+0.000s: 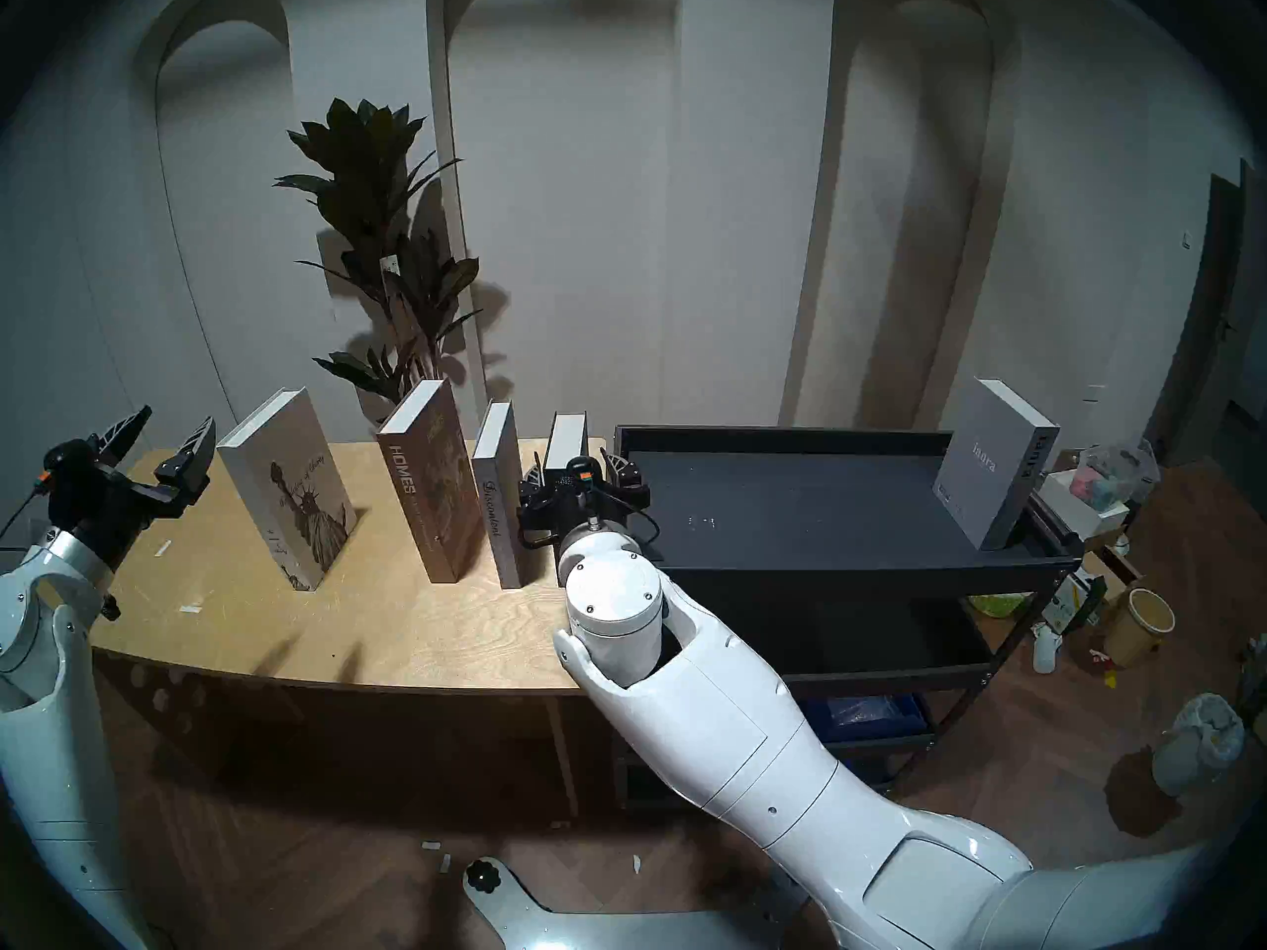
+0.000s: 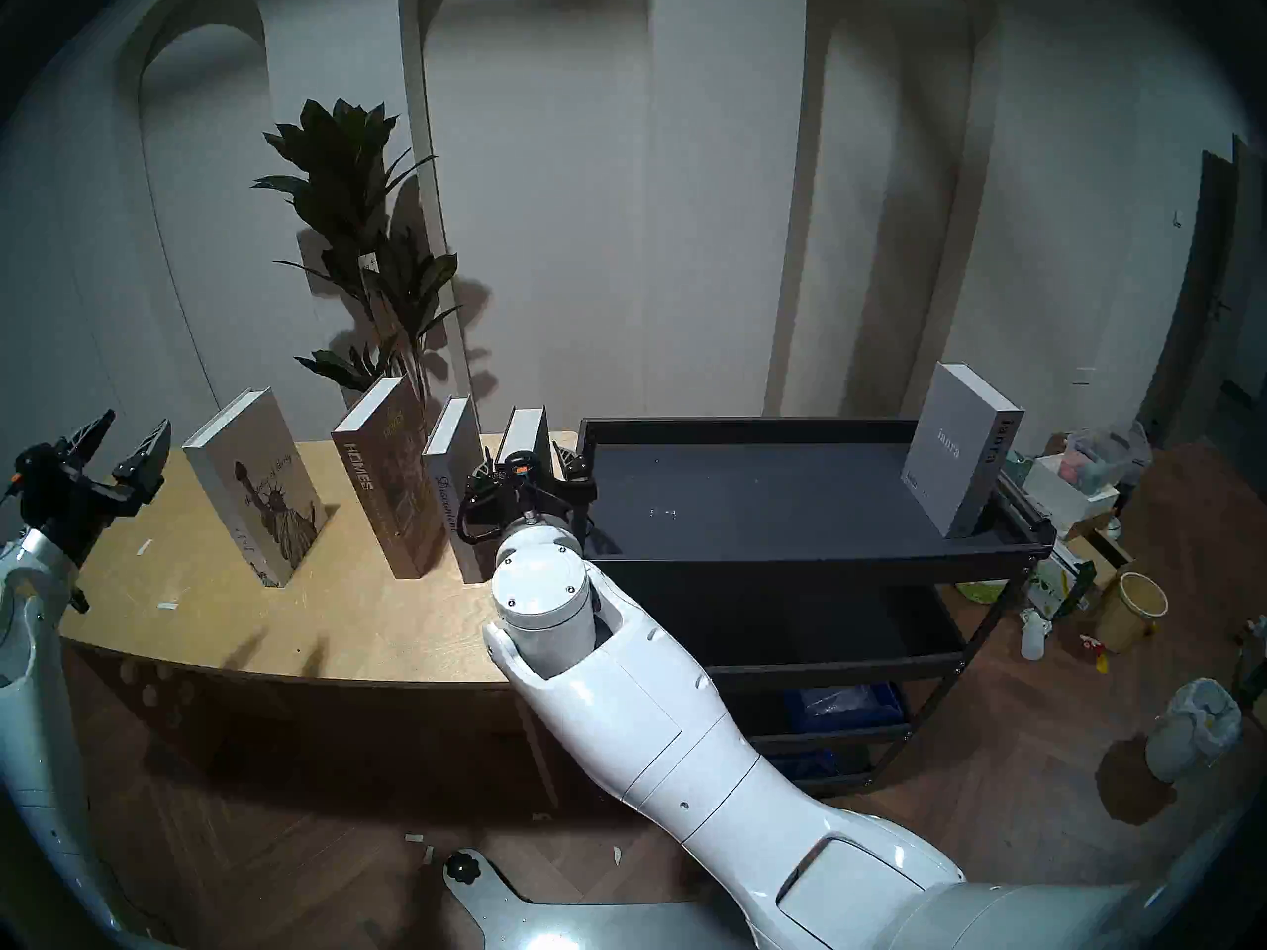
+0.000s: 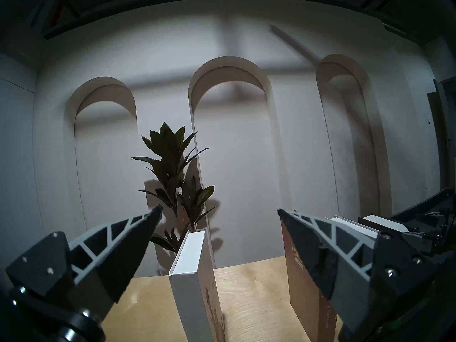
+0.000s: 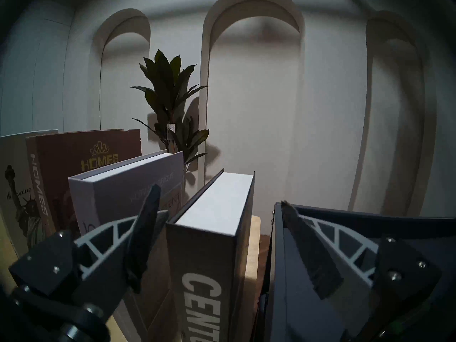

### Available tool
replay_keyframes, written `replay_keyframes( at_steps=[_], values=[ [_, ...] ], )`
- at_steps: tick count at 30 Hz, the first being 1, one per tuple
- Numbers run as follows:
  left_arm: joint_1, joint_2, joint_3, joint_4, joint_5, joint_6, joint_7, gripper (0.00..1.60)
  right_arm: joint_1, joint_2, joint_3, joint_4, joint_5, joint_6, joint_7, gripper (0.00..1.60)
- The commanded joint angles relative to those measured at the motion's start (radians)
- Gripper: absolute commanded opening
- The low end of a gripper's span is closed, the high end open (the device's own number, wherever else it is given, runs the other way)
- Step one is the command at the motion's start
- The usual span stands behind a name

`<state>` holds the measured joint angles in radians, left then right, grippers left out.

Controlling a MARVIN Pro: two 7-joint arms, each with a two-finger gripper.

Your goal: Move the books from the display table onto the shelf, standing them upright with spines facing out and tallest at one end

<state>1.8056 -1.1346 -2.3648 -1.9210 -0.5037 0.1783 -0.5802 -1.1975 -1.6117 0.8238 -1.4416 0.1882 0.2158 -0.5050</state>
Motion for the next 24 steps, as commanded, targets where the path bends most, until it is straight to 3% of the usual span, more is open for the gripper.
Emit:
replay_keyframes(
  at_steps=[1,9,24],
  values=[
    [-0.006,0.006,-0.005,-0.011,0.002,-0.007,0.001,1.60,0.021,-0.017,0.000,-0.001,-0.004,-0.016,-0.001,1.60],
    [-0.006,0.006,-0.005,-0.011,0.002,-0.007,0.001,1.60,0.018,-0.020,0.000,0.027,-0.002,-0.022,-0.002,1.60],
    [-0.006,0.007,-0.005,-0.011,0.002,-0.007,0.001,1.60,0.087,-0.066,-0.003,0.136,-0.007,-0.031,0.007,1.60]
  ],
)
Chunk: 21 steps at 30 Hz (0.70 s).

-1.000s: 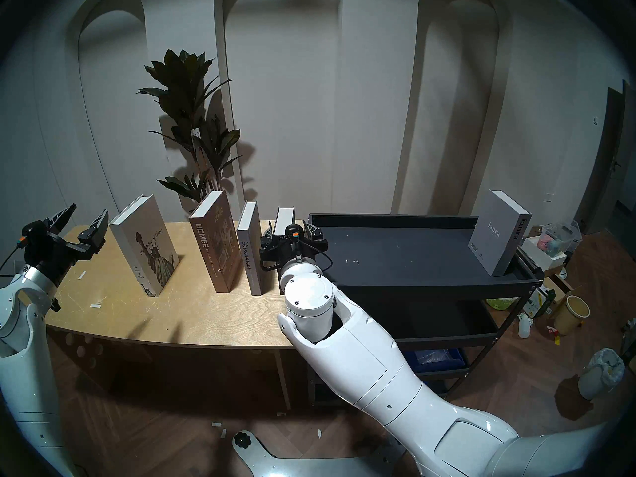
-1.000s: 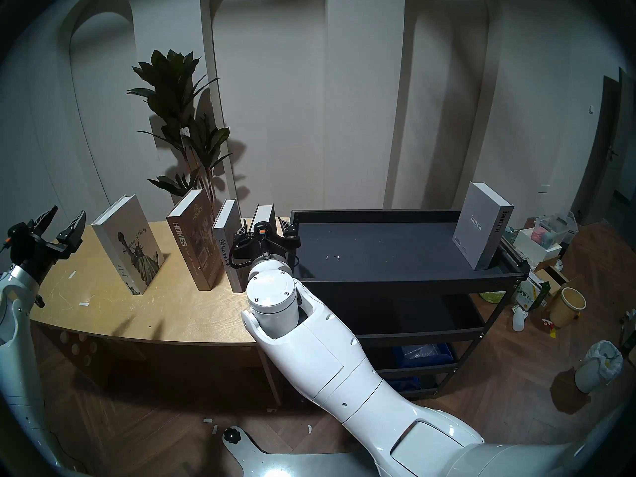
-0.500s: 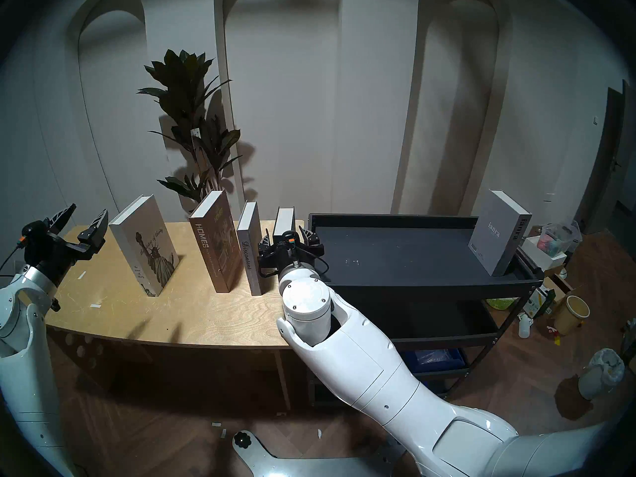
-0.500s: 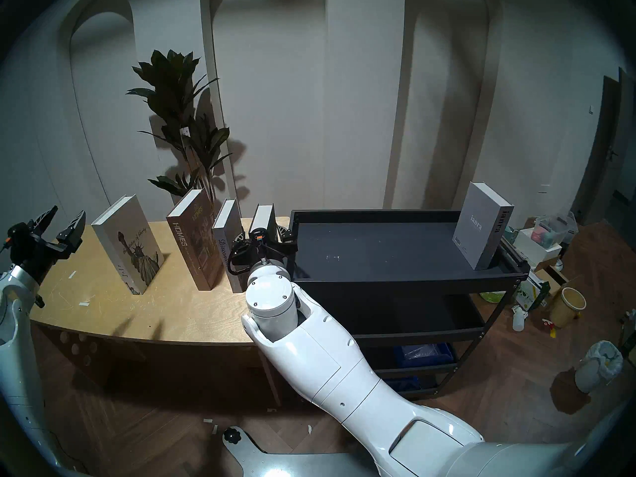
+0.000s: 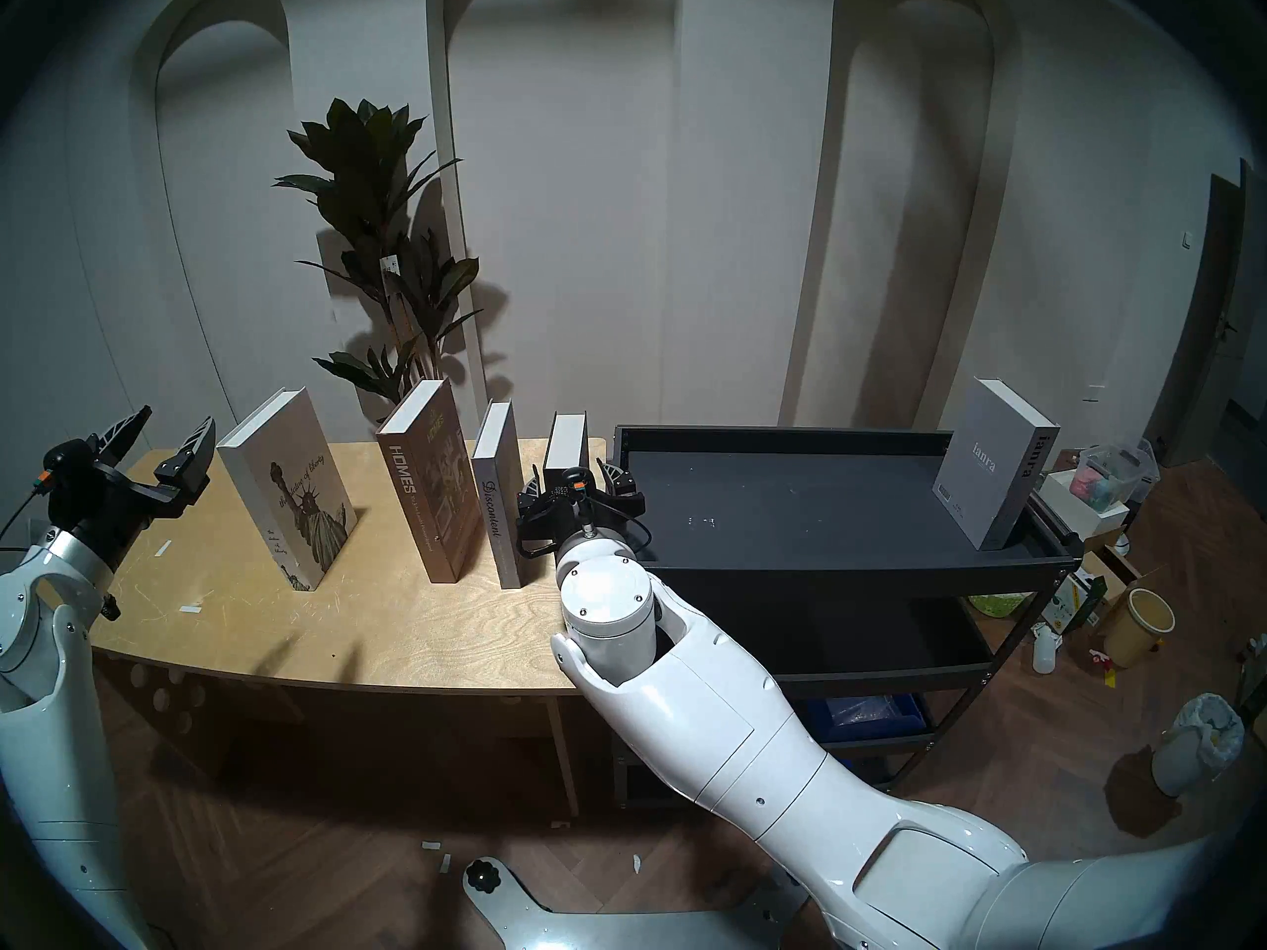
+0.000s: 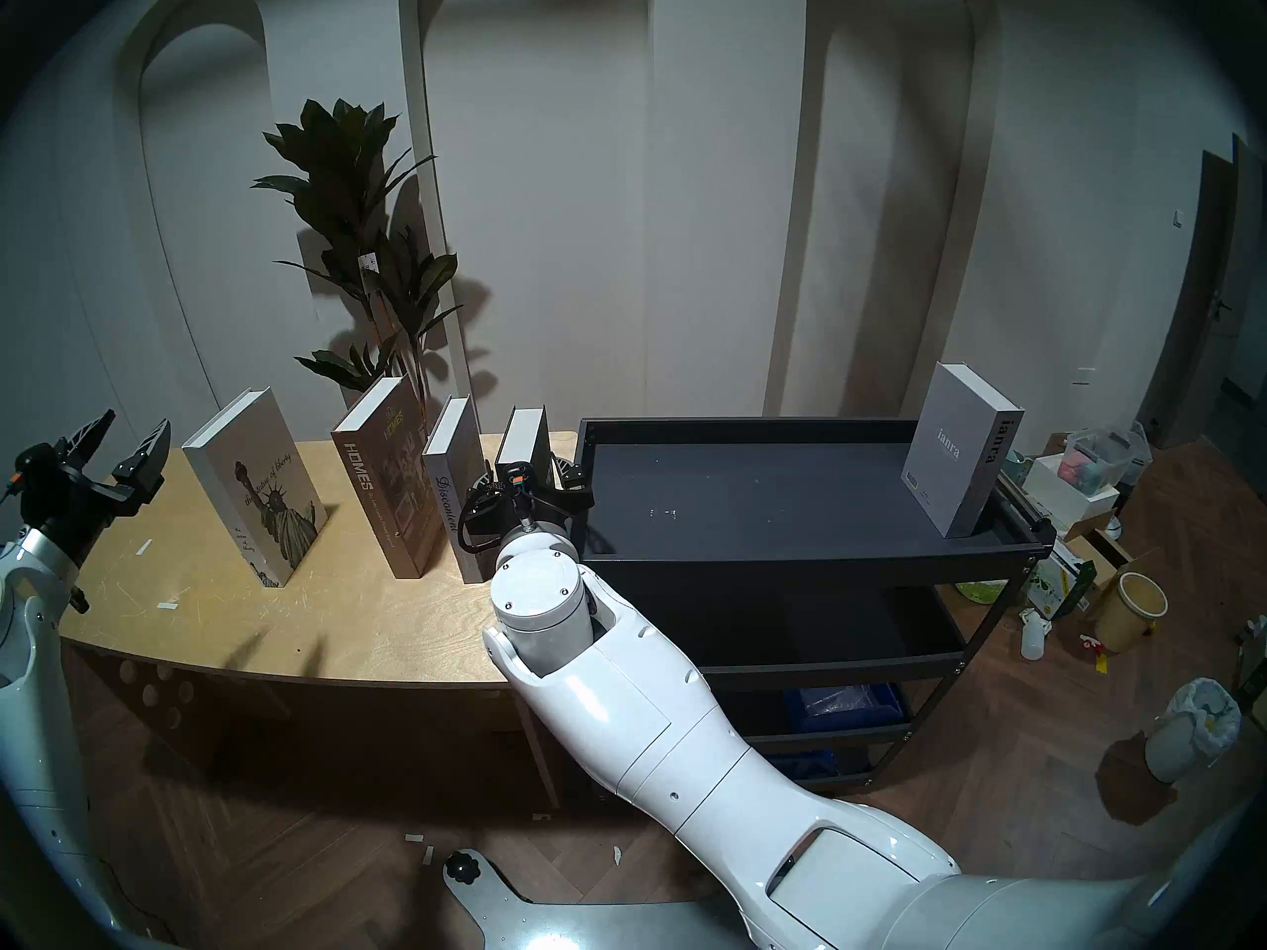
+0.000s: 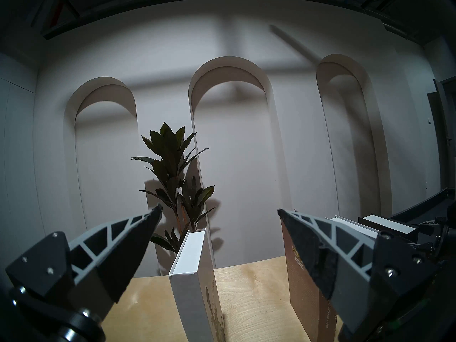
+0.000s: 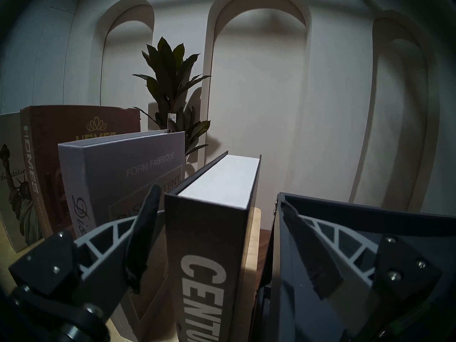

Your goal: Move the books from the display table onto the shelf, standing them upright with spines facing out and tallest at one end

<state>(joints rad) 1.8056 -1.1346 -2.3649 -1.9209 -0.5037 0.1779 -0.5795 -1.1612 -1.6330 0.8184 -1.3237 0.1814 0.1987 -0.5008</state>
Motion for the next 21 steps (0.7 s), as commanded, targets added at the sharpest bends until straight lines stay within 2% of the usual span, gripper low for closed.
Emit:
replay_keyframes(
  at_steps=[1,2,3,5,10,21],
  values=[
    [-0.006,0.007,-0.005,-0.011,0.002,-0.006,0.001,1.60,0.056,-0.048,0.003,0.028,0.001,-0.016,0.003,1.60],
    [-0.006,0.007,-0.005,-0.011,0.002,-0.006,0.001,1.60,0.060,-0.051,0.004,0.034,0.001,-0.017,0.004,1.10],
    [-0.006,0.007,-0.005,-0.011,0.002,-0.006,0.001,1.60,0.063,-0.054,0.005,0.040,0.001,-0.021,0.002,0.69],
    [-0.006,0.007,-0.005,-0.011,0.002,-0.006,0.001,1.60,0.065,-0.057,0.005,0.039,-0.001,-0.024,0.001,0.00],
    [-0.006,0.007,-0.005,-0.011,0.002,-0.006,0.001,1.60,0.051,-0.052,0.005,0.015,-0.004,-0.031,-0.011,0.00],
    [-0.006,0.007,-0.005,-0.011,0.001,-0.006,0.001,1.60,0.029,-0.008,0.045,-0.116,0.001,-0.028,-0.040,0.00]
  ],
)
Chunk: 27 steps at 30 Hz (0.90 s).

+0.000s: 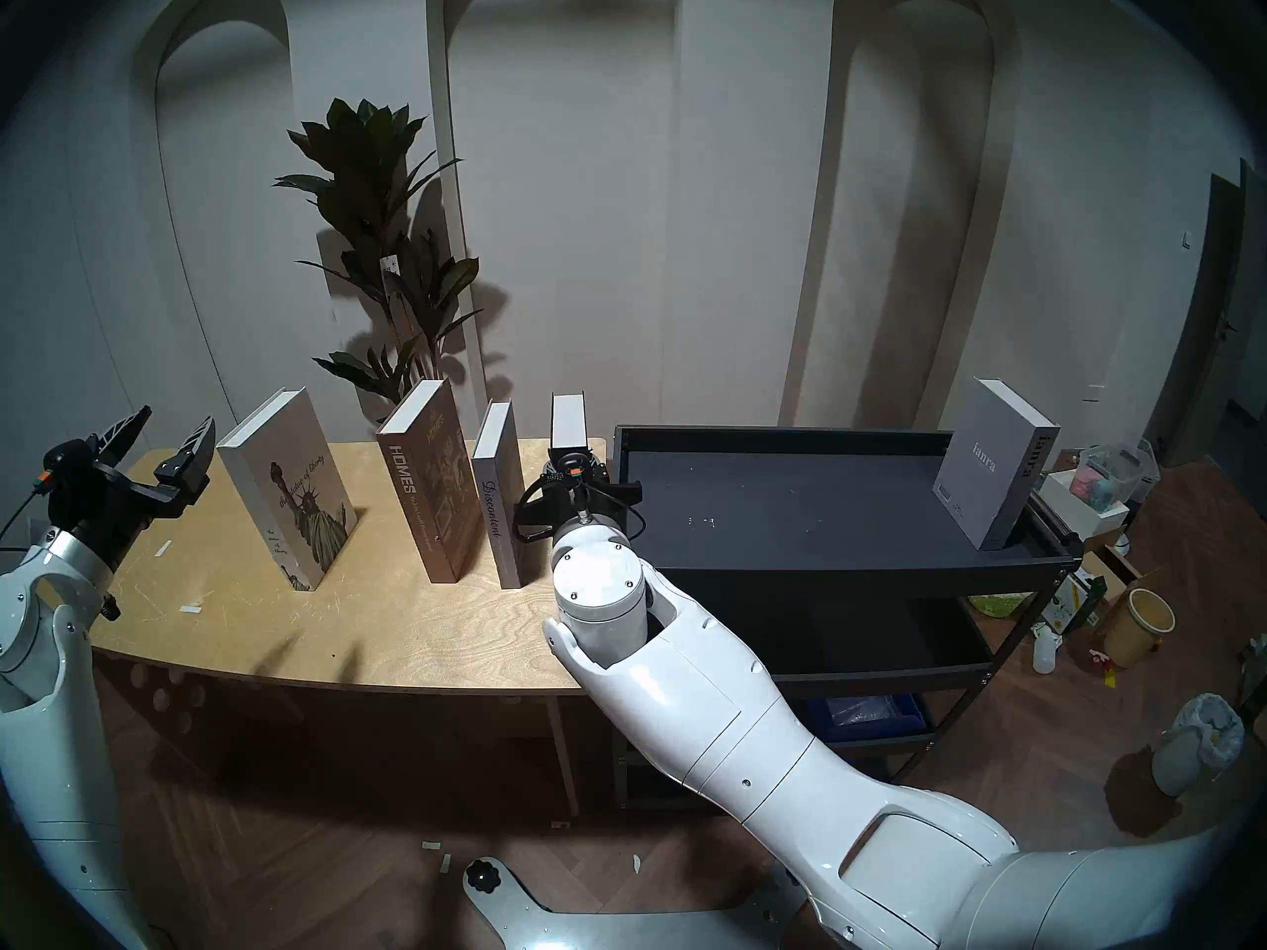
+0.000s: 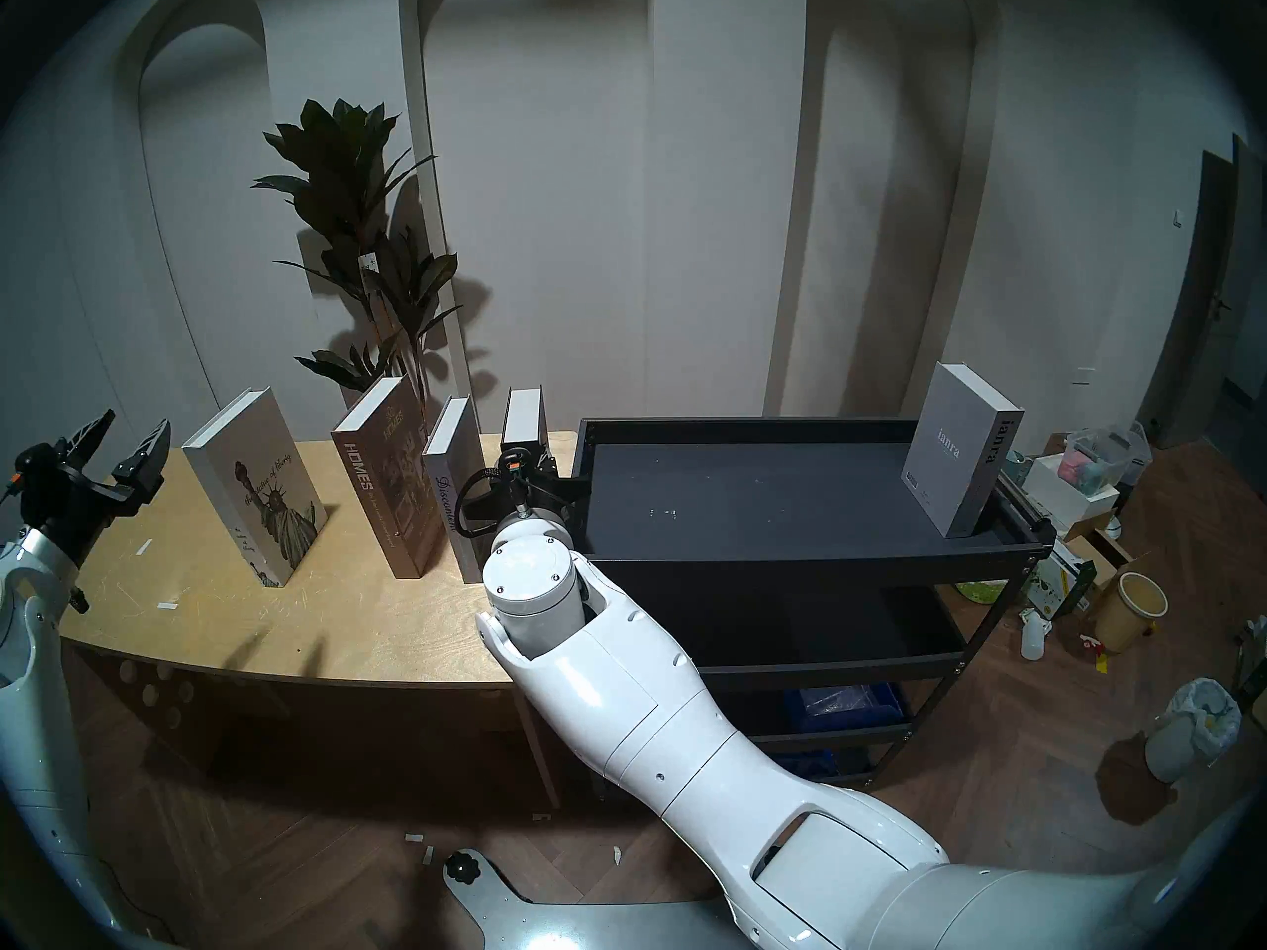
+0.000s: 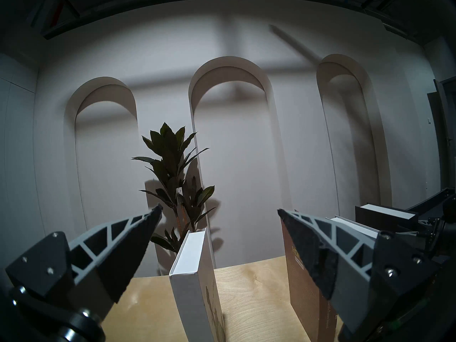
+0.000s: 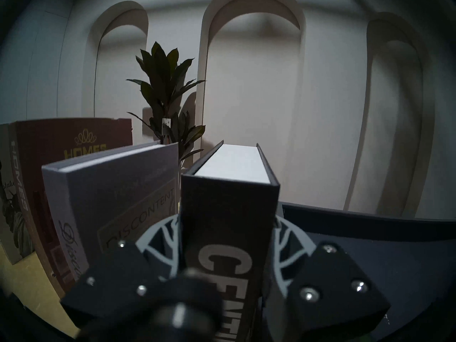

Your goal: Move the books from the display table onto the shelf, standing them upright with spines facing out and tallest at one end

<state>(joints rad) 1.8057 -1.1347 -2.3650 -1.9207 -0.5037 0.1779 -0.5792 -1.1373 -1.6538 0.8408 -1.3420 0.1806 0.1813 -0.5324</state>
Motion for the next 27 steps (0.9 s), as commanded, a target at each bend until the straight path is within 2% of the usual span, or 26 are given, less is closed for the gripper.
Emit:
replay_keyframes(
  at_steps=[1,16,23,27],
  values=[
    [-0.006,0.007,-0.005,-0.011,0.001,-0.006,0.000,1.60,0.004,0.016,0.026,-0.112,0.004,-0.007,-0.007,0.00],
    [-0.006,0.007,-0.005,-0.011,0.001,-0.006,0.001,1.60,0.008,0.049,0.048,-0.285,0.012,0.013,-0.003,0.00],
    [-0.006,0.007,-0.005,-0.011,0.001,-0.006,0.001,1.60,0.010,0.097,0.091,-0.370,0.023,0.039,0.006,0.00],
    [-0.006,0.007,-0.005,-0.011,0.001,-0.006,0.001,1.60,0.005,0.145,0.129,-0.424,0.034,0.068,0.021,0.00]
  ],
)
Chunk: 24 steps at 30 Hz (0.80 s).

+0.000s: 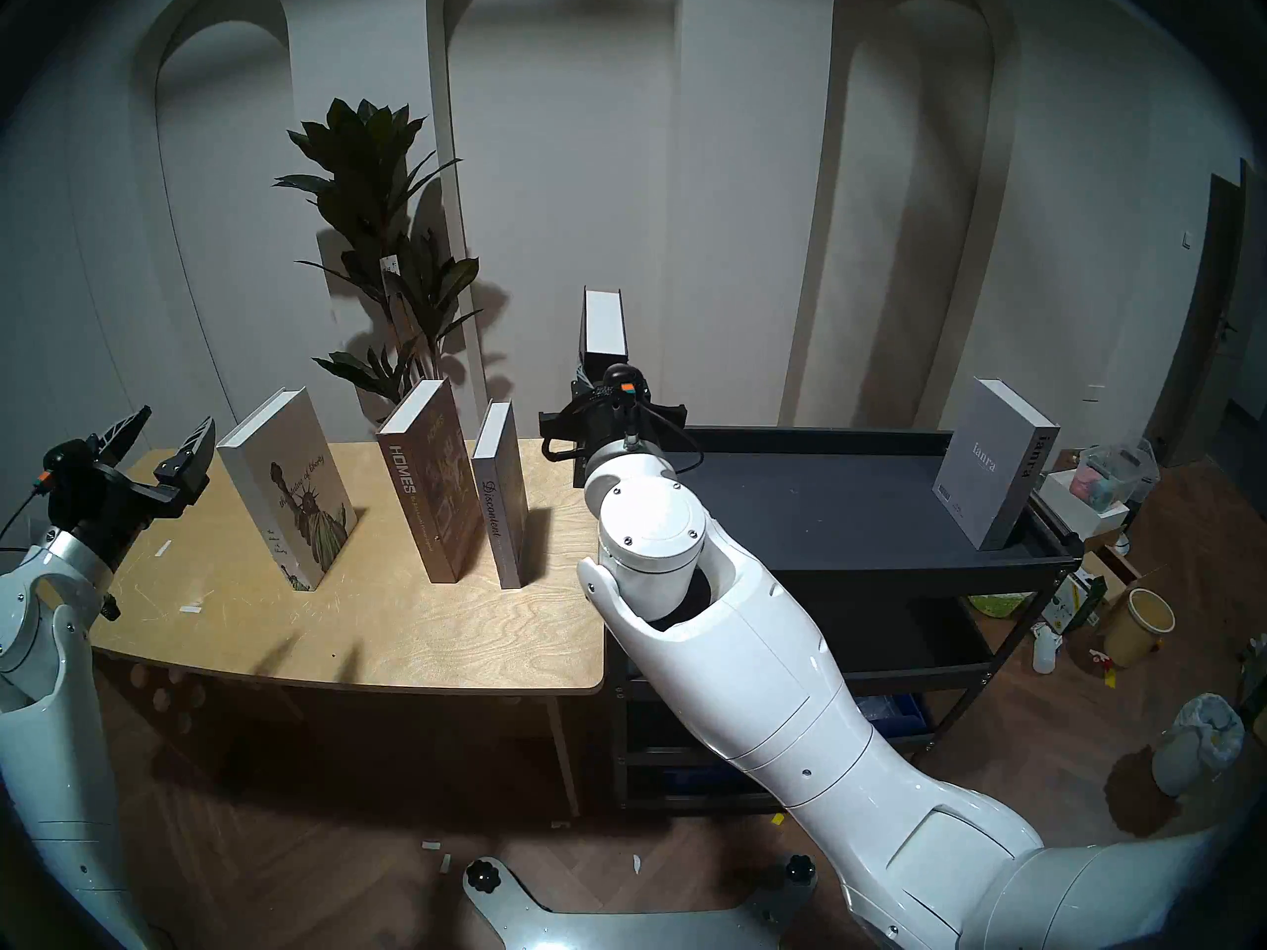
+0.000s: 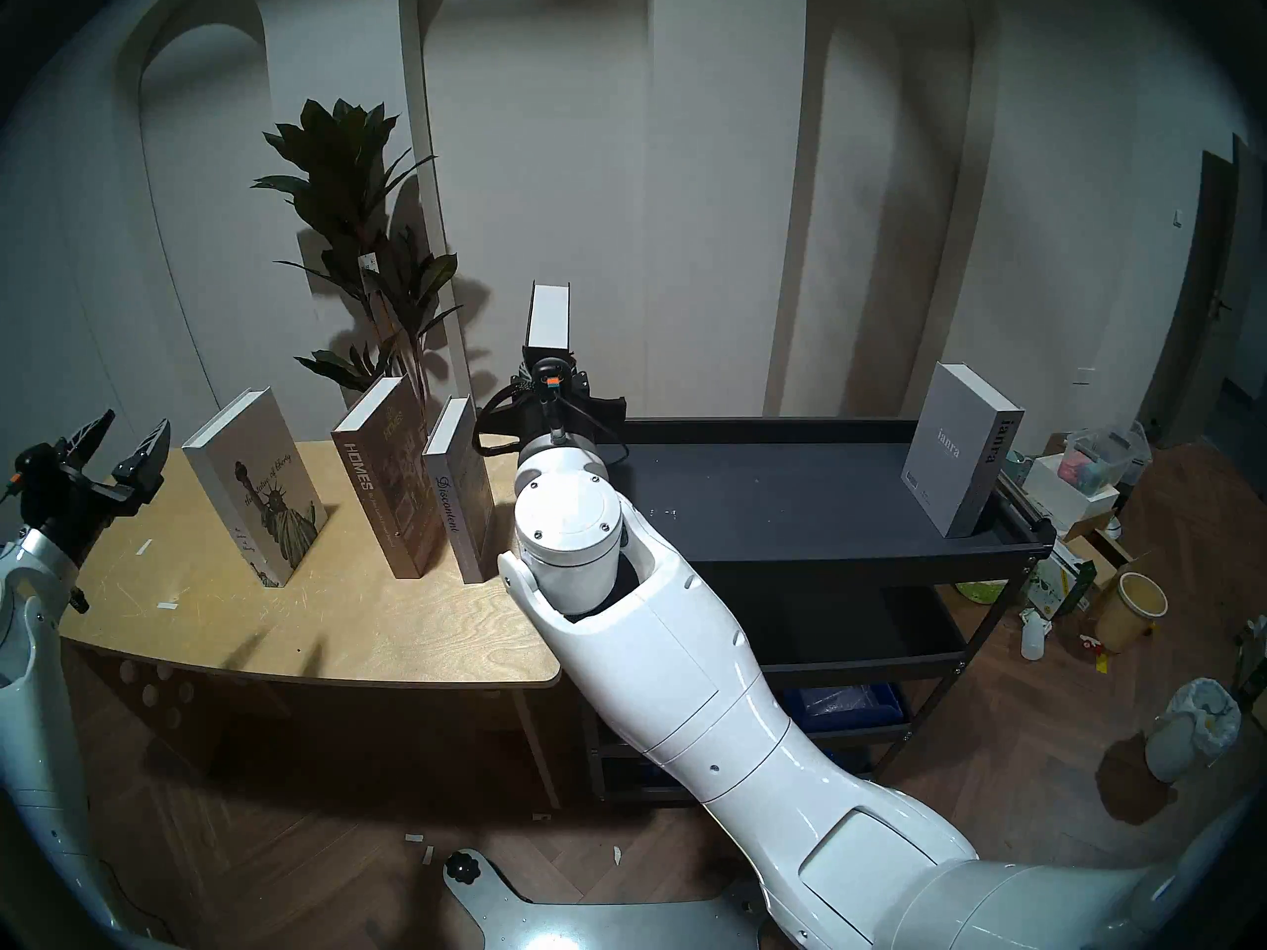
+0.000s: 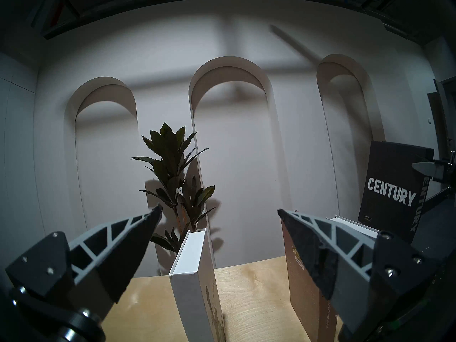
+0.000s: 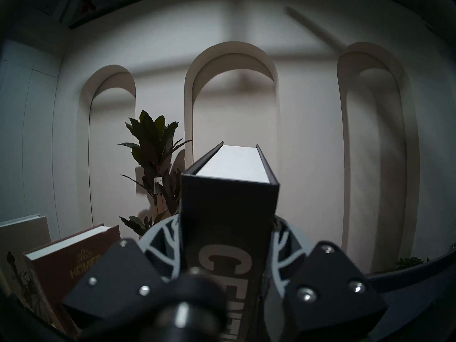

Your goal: Move the books from the display table onto the shelf, standing them upright with spines facing out and tallest at one end

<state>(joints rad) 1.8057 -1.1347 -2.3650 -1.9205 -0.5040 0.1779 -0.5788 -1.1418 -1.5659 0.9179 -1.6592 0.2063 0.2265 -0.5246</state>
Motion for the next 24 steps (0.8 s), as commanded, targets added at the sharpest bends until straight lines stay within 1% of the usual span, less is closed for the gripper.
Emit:
replay_keyframes(
  at_steps=[1,2,5,11,12,13,14,17,18,19,20,21,24],
  values=[
    [-0.006,0.007,-0.005,-0.011,0.001,-0.006,0.000,1.60,0.005,0.072,0.065,-0.123,0.010,0.034,0.013,0.00],
    [-0.006,0.007,-0.005,-0.011,0.001,-0.006,0.000,1.60,0.007,0.079,0.077,-0.122,0.011,0.035,0.013,0.00],
    [-0.006,0.007,-0.005,-0.011,0.001,-0.005,0.000,1.60,-0.009,0.118,0.123,-0.163,0.027,0.061,0.015,0.00],
    [-0.006,0.007,-0.005,-0.011,0.001,-0.005,0.000,1.60,-0.053,0.207,0.202,-0.244,0.069,0.120,0.061,0.00],
    [-0.006,0.007,-0.005,-0.011,0.001,-0.005,0.000,1.60,-0.057,0.212,0.216,-0.246,0.068,0.124,0.066,0.00],
    [-0.006,0.007,-0.005,-0.011,0.001,-0.005,0.000,1.60,-0.070,0.238,0.230,-0.272,0.079,0.141,0.080,0.00],
    [-0.006,0.007,-0.005,-0.011,0.001,-0.005,0.000,1.60,-0.076,0.241,0.247,-0.274,0.078,0.144,0.087,0.00],
    [-0.006,0.007,-0.005,-0.011,0.001,-0.005,0.000,1.60,-0.107,0.290,0.302,-0.322,0.098,0.179,0.120,0.00],
    [-0.006,0.007,-0.005,-0.011,0.001,-0.005,0.000,1.60,-0.110,0.287,0.320,-0.318,0.091,0.181,0.126,0.00],
    [-0.006,0.007,-0.005,-0.011,0.001,-0.005,0.000,1.60,-0.123,0.315,0.339,-0.345,0.113,0.199,0.141,0.00],
    [-0.006,0.007,-0.005,-0.011,0.001,-0.005,0.000,1.60,-0.126,0.315,0.358,-0.346,0.116,0.204,0.148,0.00],
    [-0.006,0.007,-0.005,-0.011,0.001,-0.005,0.000,1.60,-0.136,0.331,0.376,-0.357,0.113,0.212,0.157,0.00],
    [-0.006,0.007,-0.005,-0.011,0.001,-0.005,0.000,1.60,-0.162,0.371,0.435,-0.377,0.150,0.238,0.194,0.00]
  ],
)
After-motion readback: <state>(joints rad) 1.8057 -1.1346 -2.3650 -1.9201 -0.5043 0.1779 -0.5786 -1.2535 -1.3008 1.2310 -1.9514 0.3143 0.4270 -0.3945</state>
